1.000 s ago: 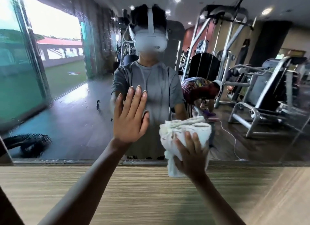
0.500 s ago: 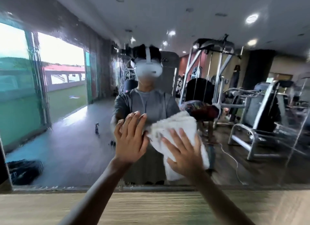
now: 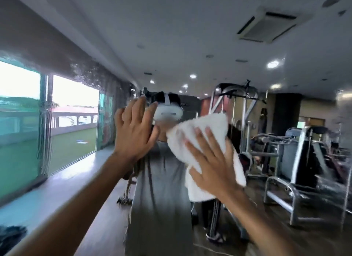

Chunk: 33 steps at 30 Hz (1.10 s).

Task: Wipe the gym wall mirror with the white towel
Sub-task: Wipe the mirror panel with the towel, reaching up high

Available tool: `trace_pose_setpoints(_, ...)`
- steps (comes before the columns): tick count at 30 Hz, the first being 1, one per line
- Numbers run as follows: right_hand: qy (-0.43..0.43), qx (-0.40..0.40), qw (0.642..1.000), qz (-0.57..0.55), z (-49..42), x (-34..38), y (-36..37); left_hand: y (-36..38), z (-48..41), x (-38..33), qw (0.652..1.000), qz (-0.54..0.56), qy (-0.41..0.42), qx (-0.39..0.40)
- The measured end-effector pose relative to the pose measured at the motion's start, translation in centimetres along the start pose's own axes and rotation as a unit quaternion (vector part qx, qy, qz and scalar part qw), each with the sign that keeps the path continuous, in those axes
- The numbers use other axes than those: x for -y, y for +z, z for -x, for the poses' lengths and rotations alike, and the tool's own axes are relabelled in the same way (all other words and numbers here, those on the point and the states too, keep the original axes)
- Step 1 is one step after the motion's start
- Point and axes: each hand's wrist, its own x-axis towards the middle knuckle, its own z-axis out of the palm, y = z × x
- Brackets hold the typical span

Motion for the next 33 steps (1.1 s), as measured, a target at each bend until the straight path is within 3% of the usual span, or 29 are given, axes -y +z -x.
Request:
trace_pose_setpoints(2, -0.078, 0.015, 0.996, 0.025, 1.9, -3.0, -0.2, 0.0, -1.1, 0.4, 1.0, -0.006, 0.01, -0.013)
trace_pose_setpoints(3, -0.077, 0.021, 0.996, 0.029, 2.1, -4.9, -0.4, 0.0, -1.3, 0.5, 1.0, -0.017, 0.018, -0.016)
trace_pose_setpoints(6, 0.09, 0.002, 0.996, 0.005, -2.0, -9.3, -1.3, 0.3, -1.2, 0.5, 0.999, -0.041, 0.025, -0.01)
trace_pose_setpoints(8, 0.225, -0.035, 0.973, -0.025, -7.6, -9.6, -2.1, 0.5, -1.2, 0.3, 0.999, -0.041, 0.024, -0.011)
trace_pose_setpoints(10, 0.273, -0.049, 0.96, -0.027, -12.5, -7.9, -2.4, 0.5, -1.1, 0.2, 0.999, -0.037, 0.022, -0.015)
trace_pose_setpoints(12, 0.206, -0.039, 0.978, -0.011, -14.5, -5.1, -2.4, 0.4, -1.1, 0.3, 0.999, -0.029, 0.021, -0.023)
trace_pose_setpoints(15, 0.004, -0.01, 1.0, 0.001, -12.2, -2.5, -1.8, 0.3, -1.1, 0.4, 0.998, -0.011, 0.031, -0.044)
trace_pose_setpoints(18, -0.049, 0.007, 0.999, -0.012, -8.2, -5.8, -1.9, 0.2, -1.1, 0.5, 0.997, -0.014, 0.041, -0.06)
trace_pose_setpoints(21, 0.086, 0.007, 0.996, -0.022, -7.5, -12.1, -2.9, -0.4, -1.9, 0.6, 0.998, -0.039, 0.038, -0.041)
trace_pose_setpoints(24, 0.299, -0.034, 0.951, -0.073, -13.1, -16.0, -4.1, -1.5, -5.1, 0.3, 0.997, -0.041, 0.039, -0.057)
trace_pose_setpoints(26, 0.337, -0.042, 0.937, -0.084, -16.5, -15.3, -4.2, -1.9, -7.4, -0.1, 0.996, -0.029, 0.041, -0.069)
trace_pose_setpoints(29, 0.137, -0.035, 0.99, -0.018, -15.5, -12.6, -3.2, -1.1, -9.2, -0.1, 0.997, -0.016, 0.045, -0.055)
trace_pose_setpoints(31, 0.006, -0.023, 1.0, 0.007, -12.0, -12.8, -2.8, -0.7, -9.3, 0.3, 0.997, -0.029, 0.051, -0.054)
trace_pose_setpoints(33, -0.027, -0.007, 1.0, 0.007, -8.8, -15.1, -3.0, -0.5, -9.2, 0.4, 0.996, -0.031, 0.059, -0.063)
